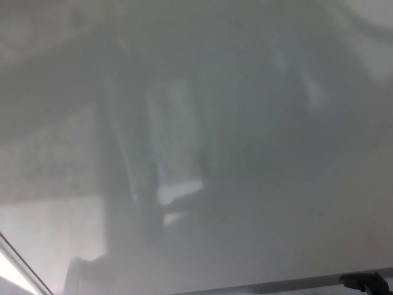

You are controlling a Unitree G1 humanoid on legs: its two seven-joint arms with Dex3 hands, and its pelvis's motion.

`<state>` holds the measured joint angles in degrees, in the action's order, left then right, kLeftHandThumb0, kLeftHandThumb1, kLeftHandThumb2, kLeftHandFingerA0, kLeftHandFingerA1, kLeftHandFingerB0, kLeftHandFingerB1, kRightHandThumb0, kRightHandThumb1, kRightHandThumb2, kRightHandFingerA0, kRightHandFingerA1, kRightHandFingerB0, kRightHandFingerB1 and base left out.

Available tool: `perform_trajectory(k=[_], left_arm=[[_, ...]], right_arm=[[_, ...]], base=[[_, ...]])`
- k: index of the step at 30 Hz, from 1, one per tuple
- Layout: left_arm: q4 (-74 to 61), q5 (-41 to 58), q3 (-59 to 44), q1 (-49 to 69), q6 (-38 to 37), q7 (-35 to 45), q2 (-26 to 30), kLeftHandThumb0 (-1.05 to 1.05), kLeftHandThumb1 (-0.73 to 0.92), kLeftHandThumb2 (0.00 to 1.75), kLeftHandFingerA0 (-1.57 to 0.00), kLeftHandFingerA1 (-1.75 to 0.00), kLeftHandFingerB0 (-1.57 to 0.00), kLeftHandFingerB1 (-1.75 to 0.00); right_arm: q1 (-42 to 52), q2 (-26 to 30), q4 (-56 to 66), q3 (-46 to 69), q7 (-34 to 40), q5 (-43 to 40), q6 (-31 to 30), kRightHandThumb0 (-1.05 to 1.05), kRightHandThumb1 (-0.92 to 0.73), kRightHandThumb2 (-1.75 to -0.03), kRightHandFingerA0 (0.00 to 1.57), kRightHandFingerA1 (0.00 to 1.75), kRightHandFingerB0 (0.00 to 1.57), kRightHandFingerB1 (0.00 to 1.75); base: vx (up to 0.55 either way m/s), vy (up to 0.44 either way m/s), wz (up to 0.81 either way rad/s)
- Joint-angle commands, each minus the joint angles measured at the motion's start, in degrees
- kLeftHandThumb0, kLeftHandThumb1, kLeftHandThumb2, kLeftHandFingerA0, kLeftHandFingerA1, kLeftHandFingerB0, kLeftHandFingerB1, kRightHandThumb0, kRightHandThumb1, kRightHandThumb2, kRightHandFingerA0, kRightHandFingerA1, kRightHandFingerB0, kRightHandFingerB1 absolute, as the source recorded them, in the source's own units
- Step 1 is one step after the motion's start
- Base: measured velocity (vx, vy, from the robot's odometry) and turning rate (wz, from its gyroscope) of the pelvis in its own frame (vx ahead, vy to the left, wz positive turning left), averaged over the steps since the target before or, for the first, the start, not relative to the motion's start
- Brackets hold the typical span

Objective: A white board is being place on the right hand side and parallel to the robot and the robot uses its left hand to grab on the leftside of the whiteboard and drag the whiteboard from the right hand side to the left hand side

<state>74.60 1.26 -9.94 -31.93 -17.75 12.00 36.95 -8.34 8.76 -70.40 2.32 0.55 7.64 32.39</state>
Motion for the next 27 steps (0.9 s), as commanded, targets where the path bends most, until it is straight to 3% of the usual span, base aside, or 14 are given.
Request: perform_trajectory(k=[1,7,8,9,10,11,15,16,17,18,19,20,26,27], left_arm=[[0.77,2.32,-3.12,0.68,4.02,3.28,-0.84,0.01,0.91,1.36,-0.42,-0.83,-0.15,-0.61],[0.88,1.54,-4.41,0.79,4.71,1.74,-1.17,-0.02,0.91,1.35,-0.44,-0.85,-0.13,-0.60],[0.86,1.90,-4.89,0.89,4.72,1.32,-1.48,-0.06,0.92,1.06,-0.18,-1.41,-0.17,-0.69],[0.85,1.92,-5.17,1.00,4.69,0.25,-1.83,-0.04,0.83,1.29,-0.47,-0.85,-0.17,-0.60],[0.86,1.70,-5.29,1.09,4.65,-1.09,-2.17,-0.04,0.83,1.29,-0.47,-0.85,-0.17,-0.60],[0.85,1.80,-5.61,1.15,4.83,-1.97,-2.53,-0.11,0.92,1.00,-0.20,-1.45,-0.24,-0.68],[0.70,3.96,-8.36,1.77,5.46,-5.01,-4.86,-0.16,0.92,0.93,-0.11,-1.44,-0.24,-0.58],[0.49,3.72,-8.44,2.59,4.59,-7.80,-6.88,-0.27,0.92,0.96,0.00,-1.32,-0.22,-0.45],[0.39,3.55,-8.71,3.68,4.10,-9.74,-8.80,-0.21,0.84,1.28,-0.22,-0.69,0.00,-0.50],[0.39,3.54,-8.93,4.78,3.91,-10.88,-10.36,-0.21,0.84,1.28,-0.22,-0.69,0.00,-0.50],[0.42,3.66,-9.20,5.58,4.02,-10.81,-11.30,-0.48,0.92,0.97,-0.10,-0.72,-0.08,-0.46],[0.34,3.90,-9.52,6.78,3.99,-10.35,-12.37,-0.55,0.92,1.05,-0.01,-0.63,-0.04,-0.40],[0.37,1.65,-7.62,12.11,5.22,-9.89,-16.78,-0.79,0.92,1.05,0.00,-0.52,0.00,-0.35],[0.78,0.69,-6.21,13.80,6.33,-8.49,-17.78,-0.83,0.92,1.10,0.00,-0.33,0.00,-0.15]], right_arm=[[0.52,0.77,-0.15,0.03,0.39,-0.10,-0.16,-1.05,-0.70,-0.67,1.30,1.06,0.00,1.10],[0.44,0.75,-0.15,0.03,0.41,-0.09,-0.20,-1.05,-0.70,-0.67,1.30,1.06,0.00,1.10],[0.44,0.77,-0.15,0.05,0.41,-0.11,-0.20,-1.05,-0.70,-0.67,1.30,1.06,0.00,1.10],[0.45,0.81,-0.15,0.08,0.39,-0.13,-0.19,-1.05,-0.70,-0.67,1.30,1.06,0.00,1.10],[0.46,0.86,-0.15,0.10,0.37,-0.14,-0.19,-1.05,-0.70,-0.67,1.30,1.06,0.00,1.10],[0.42,0.94,-0.16,0.14,0.33,-0.16,-0.20,-1.05,-0.70,-0.67,1.30,1.06,0.00,1.10],[0.87,1.02,-0.17,0.23,0.31,-0.21,-0.02,-1.05,-0.70,-0.67,1.30,1.06,0.00,1.10],[0.76,1.05,-0.17,0.30,0.31,-0.27,-0.06,-1.05,-0.70,-0.67,1.30,1.06,0.00,1.10],[0.75,1.04,-0.17,0.35,0.32,-0.31,-0.06,-1.05,-0.70,-0.67,1.30,1.06,0.00,1.10],[0.82,1.01,-0.16,0.37,0.33,-0.31,-0.03,-1.05,-0.70,-0.67,1.30,1.06,0.00,1.10],[0.76,1.03,-0.16,0.38,0.32,-0.31,-0.05,-1.05,-0.70,-0.67,1.30,1.06,0.00,1.10],[0.84,1.03,-0.16,0.37,0.32,-0.29,-0.03,-1.05,-0.70,-0.67,1.30,1.06,0.00,1.10],[0.55,1.08,-0.16,0.46,0.29,-0.31,-0.16,-1.05,-0.70,-0.67,1.30,1.06,0.00,1.10],[0.56,1.07,-0.16,0.46,0.29,-0.31,-0.16,-1.05,-0.70,-0.67,1.30,1.06,0.00,1.10]], base=[[0.00,0.000,0.00],[0.00,0.000,0.00],[0.00,0.000,0.00],[0.00,0.000,0.00],[0.00,0.000,0.00],[0.00,0.000,0.00],[0.00,0.000,0.00],[0.00,0.000,0.00],[0.00,0.000,0.00],[0.00,0.000,0.00],[0.00,0.000,0.00],[0.00,0.000,0.00],[0.00,0.000,0.00],[0.00,0.000,0.00]])
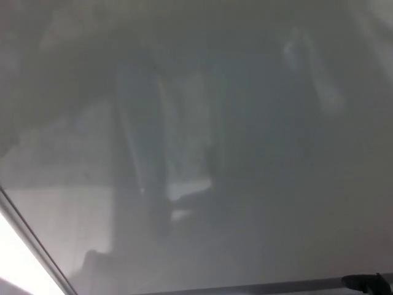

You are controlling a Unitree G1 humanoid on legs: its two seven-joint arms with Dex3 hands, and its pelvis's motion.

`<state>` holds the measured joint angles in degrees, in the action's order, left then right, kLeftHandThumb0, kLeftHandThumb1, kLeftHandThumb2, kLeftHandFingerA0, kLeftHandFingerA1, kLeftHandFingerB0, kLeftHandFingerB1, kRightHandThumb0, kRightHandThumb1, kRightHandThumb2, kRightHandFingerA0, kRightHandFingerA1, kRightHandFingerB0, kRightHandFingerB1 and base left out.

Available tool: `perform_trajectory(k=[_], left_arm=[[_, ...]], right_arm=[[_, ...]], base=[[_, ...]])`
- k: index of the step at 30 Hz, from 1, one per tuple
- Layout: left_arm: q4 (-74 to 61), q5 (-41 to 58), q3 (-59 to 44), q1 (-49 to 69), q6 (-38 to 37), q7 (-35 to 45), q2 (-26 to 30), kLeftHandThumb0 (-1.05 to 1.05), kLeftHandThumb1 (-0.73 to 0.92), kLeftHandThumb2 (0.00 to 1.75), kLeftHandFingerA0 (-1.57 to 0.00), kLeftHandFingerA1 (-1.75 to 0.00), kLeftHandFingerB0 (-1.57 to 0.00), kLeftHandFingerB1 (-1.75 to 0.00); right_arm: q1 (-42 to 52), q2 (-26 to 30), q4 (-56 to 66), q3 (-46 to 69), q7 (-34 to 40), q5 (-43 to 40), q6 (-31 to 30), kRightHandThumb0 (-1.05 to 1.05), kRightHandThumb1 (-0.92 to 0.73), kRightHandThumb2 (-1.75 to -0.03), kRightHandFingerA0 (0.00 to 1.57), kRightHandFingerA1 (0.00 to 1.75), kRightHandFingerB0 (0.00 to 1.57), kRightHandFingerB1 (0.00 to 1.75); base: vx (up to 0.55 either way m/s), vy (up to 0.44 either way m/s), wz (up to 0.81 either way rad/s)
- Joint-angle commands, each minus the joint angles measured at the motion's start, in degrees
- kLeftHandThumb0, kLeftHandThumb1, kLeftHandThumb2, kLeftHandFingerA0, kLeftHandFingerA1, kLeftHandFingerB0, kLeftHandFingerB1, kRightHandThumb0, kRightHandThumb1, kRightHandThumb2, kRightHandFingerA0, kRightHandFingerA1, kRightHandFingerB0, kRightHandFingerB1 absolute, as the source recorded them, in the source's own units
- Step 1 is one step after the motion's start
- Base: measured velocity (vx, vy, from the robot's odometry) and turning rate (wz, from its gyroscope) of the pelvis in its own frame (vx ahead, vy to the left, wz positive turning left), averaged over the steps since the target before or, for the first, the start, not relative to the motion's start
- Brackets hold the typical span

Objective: A white board is being place on the right hand side and parallel to the robot and the robot uses its left hand to grab on the leftside of the whiteboard and drag the whiteboard from the right hand side to the left hand side

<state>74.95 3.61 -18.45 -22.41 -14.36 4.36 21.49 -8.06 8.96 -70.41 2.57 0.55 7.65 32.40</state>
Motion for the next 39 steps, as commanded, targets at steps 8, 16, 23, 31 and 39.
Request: perform_trajectory(k=[8,16,23,31,39], left_arm=[[1.33,-1.72,6.63,13.49,4.83,7.70,-9.46,-1.02,0.92,1.57,-0.51,-1.04,-0.36,-0.95],[0.28,-2.79,10.26,19.02,0.04,10.28,-14.05,-1.05,0.92,1.20,0.00,0.00,0.00,0.00],[-0.58,-5.92,15.17,22.95,-5.45,7.77,-17.74,-1.02,0.92,1.30,0.00,0.00,0.00,0.00],[-0.52,-8.27,19.02,23.99,-7.25,5.96,-18.27,-0.87,0.92,1.46,0.00,0.00,0.00,0.00],[-0.45,-8.21,18.95,23.91,-7.27,5.69,-18.00,-0.87,0.92,1.52,0.00,0.00,0.00,0.00]], right_arm=[[0.03,0.84,-0.20,0.22,0.30,-0.28,-0.30,-1.05,-0.70,-0.67,1.30,1.06,0.00,1.10],[-0.28,0.56,-0.27,-0.04,0.43,-0.09,-0.46,-1.05,-0.70,-0.67,1.30,1.06,0.00,1.10],[-0.34,0.36,-0.36,-0.25,0.52,0.02,-0.53,-1.05,-0.70,-0.67,1.30,1.06,0.00,1.10],[-0.49,0.35,-0.41,-0.31,0.50,0.03,-0.59,-1.05,-0.70,-0.67,1.30,1.06,0.00,1.10],[-0.50,0.34,-0.40,-0.39,0.52,0.04,-0.59,-1.05,-0.70,-0.67,1.30,1.06,0.00,1.10]], base=[[0.00,0.000,0.00],[0.00,0.000,0.00],[0.00,0.000,0.00],[0.00,0.000,0.00],[0.00,0.000,0.00]])
